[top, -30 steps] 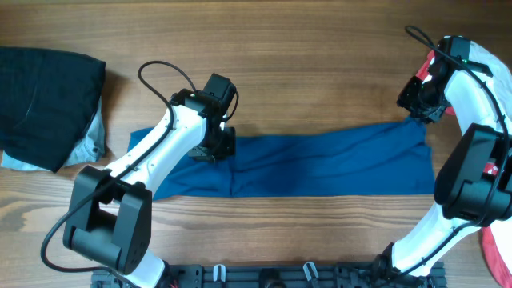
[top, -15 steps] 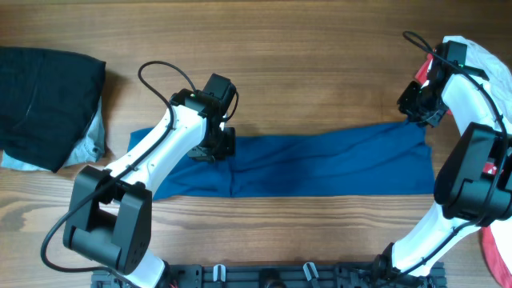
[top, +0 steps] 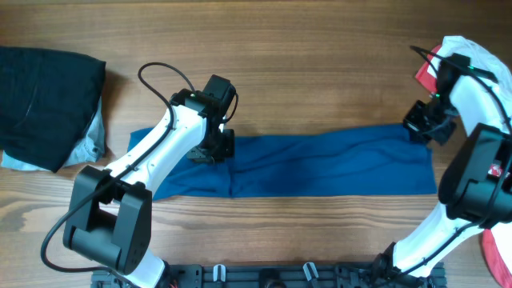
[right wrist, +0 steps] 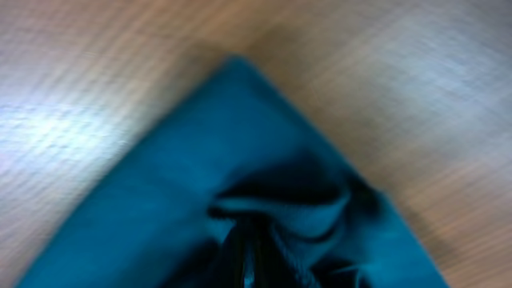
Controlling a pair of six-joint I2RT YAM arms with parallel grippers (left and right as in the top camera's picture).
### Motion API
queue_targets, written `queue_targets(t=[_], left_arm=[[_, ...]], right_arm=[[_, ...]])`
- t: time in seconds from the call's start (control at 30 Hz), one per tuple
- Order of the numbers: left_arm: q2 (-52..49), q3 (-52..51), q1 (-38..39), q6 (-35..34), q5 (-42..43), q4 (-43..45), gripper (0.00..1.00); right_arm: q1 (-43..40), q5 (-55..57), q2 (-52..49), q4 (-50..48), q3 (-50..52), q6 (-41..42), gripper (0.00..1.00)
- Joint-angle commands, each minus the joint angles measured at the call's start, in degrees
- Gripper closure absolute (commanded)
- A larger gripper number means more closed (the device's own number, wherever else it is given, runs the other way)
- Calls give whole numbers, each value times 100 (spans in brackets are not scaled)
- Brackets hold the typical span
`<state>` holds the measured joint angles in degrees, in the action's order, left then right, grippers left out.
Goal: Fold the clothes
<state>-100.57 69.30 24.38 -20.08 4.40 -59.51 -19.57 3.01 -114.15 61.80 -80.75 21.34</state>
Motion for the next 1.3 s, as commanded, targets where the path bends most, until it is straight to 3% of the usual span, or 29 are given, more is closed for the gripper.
queue_targets(t=[0.0, 0.33, 0.43, 0.6, 0.7, 0.8, 0.87, 1.03, 1.27], left_arm=[[-55, -42, 15, -28, 44, -31, 93], [-55, -42, 15, -31, 46, -42, 94], [-55, -42, 15, -9, -37, -138, 93], [-55, -42, 15, -9, -385, -286, 94], [-55, -42, 15, -9, -387, -289, 93], [-55, -42, 15, -7, -389, -289, 92], [-55, -42, 15, -7, -393, -284, 89], [-55, -42, 15, -9, -411, -264, 86], [-61, -138, 15, -35, -409, -101, 74]], right_arm=[[-407, 385, 7, 236, -57, 129, 96], [-656, 872, 48, 901, -48, 13, 96], [-654, 1587, 48, 1390, -48, 553, 96], [-656, 1727, 48, 1526, -22, 581, 96], [-656, 1786, 48, 1657, -22, 579, 91], [-656, 1746, 48, 1670, -22, 573, 76], [-654, 1517, 48, 1659, -22, 549, 71], [-656, 1176, 48, 1582, -24, 234, 70], [-654, -1075, 48, 1217, -24, -1449, 66]])
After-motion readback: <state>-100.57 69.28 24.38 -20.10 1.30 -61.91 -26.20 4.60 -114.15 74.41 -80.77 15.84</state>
